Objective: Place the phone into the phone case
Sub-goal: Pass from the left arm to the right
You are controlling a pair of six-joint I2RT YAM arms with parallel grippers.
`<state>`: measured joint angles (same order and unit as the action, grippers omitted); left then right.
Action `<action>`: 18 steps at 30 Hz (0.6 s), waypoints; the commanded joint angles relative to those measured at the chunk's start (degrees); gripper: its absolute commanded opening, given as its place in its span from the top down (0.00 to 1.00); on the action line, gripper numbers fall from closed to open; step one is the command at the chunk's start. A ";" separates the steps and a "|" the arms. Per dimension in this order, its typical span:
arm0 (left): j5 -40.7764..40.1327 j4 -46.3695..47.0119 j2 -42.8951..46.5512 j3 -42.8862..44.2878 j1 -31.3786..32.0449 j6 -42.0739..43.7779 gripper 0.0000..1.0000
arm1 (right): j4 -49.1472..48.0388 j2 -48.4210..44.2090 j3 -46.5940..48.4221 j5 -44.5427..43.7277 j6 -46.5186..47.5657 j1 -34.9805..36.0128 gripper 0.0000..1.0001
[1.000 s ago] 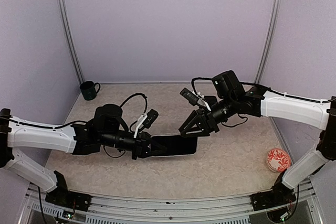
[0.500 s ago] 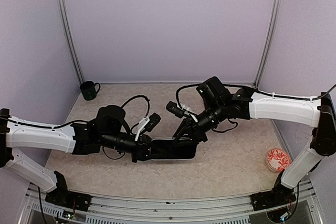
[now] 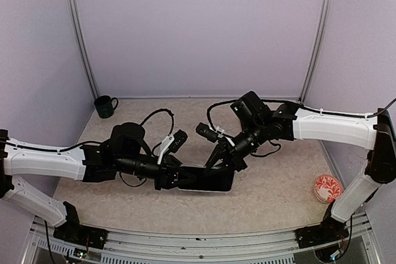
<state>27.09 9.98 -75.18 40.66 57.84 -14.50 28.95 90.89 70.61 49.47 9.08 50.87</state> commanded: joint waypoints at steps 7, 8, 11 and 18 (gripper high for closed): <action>-1.36 5.70 9.13 -1.49 -2.31 -1.34 0.62 | -2.07 -2.50 -2.28 0.45 -3.54 -0.83 1.00; -1.14 5.95 9.64 -1.77 -2.45 -1.46 0.62 | -2.55 -3.00 -2.75 0.83 -3.76 -1.00 1.00; -0.74 5.45 10.19 -1.63 -2.49 -1.63 0.62 | -3.35 -4.19 -3.48 1.48 -4.22 -1.65 1.00; -1.41 3.65 7.83 -0.87 -2.39 -1.69 0.51 | -3.90 -5.68 -4.08 2.52 -4.60 -2.49 1.00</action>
<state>25.50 13.89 -66.30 39.51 55.57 -16.32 28.12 88.51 66.76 48.93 5.30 48.84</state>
